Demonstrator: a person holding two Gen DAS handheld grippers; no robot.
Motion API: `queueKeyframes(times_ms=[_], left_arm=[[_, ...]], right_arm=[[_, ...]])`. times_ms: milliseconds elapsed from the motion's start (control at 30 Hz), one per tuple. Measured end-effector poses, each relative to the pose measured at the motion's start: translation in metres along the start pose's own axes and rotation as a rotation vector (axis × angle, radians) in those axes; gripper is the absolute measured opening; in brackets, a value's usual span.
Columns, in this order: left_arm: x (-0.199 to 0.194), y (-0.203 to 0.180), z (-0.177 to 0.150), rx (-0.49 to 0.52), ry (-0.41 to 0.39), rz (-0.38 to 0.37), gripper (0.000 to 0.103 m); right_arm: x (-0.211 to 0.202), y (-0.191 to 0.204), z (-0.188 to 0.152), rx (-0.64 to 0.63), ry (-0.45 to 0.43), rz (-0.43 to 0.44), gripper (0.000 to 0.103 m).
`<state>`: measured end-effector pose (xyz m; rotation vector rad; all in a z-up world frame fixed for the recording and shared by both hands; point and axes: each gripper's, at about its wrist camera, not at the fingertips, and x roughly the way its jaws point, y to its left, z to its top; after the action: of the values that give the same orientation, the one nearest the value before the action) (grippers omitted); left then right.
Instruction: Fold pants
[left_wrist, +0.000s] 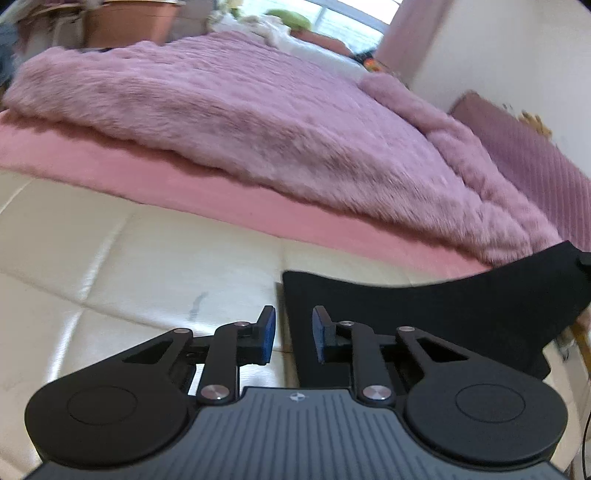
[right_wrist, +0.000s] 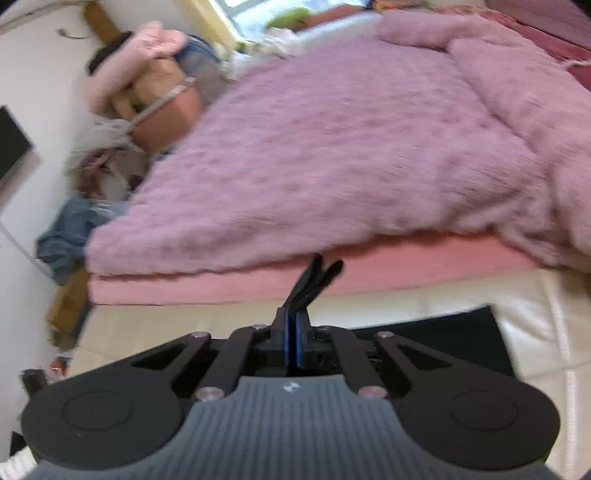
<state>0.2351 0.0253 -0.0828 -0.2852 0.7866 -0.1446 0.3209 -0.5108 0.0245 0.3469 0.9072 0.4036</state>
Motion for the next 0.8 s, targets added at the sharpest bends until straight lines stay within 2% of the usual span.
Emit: queueKeyframes(times_ms=[133, 200, 333, 500, 700, 800], left_arm=[[0.023, -0.019, -0.002, 0.041, 0.034, -0.021, 0.020], [0.036, -0.027, -0.002, 0.065, 0.054, -0.024, 0.020], [0.058, -0.036, -0.002, 0.105, 0.088, -0.028, 0.020], [0.082, -0.040, 0.001, 0.127, 0.102, -0.028, 0.020], [0.107, -0.040, 0.004, 0.133, 0.126, -0.012, 0.020], [0.114, -0.039, 0.001, 0.132, 0.138, -0.009, 0.020]], right_arm=[[0.017, -0.057, -0.004, 0.002, 0.052, -0.088, 0.000], [0.030, -0.081, -0.008, 0.004, 0.073, -0.159, 0.000], [0.051, -0.110, -0.018, -0.002, 0.119, -0.236, 0.000], [0.078, -0.125, -0.031, -0.038, 0.154, -0.333, 0.000], [0.113, -0.120, -0.047, -0.165, 0.179, -0.538, 0.000], [0.126, -0.126, -0.057, -0.182, 0.205, -0.562, 0.000]])
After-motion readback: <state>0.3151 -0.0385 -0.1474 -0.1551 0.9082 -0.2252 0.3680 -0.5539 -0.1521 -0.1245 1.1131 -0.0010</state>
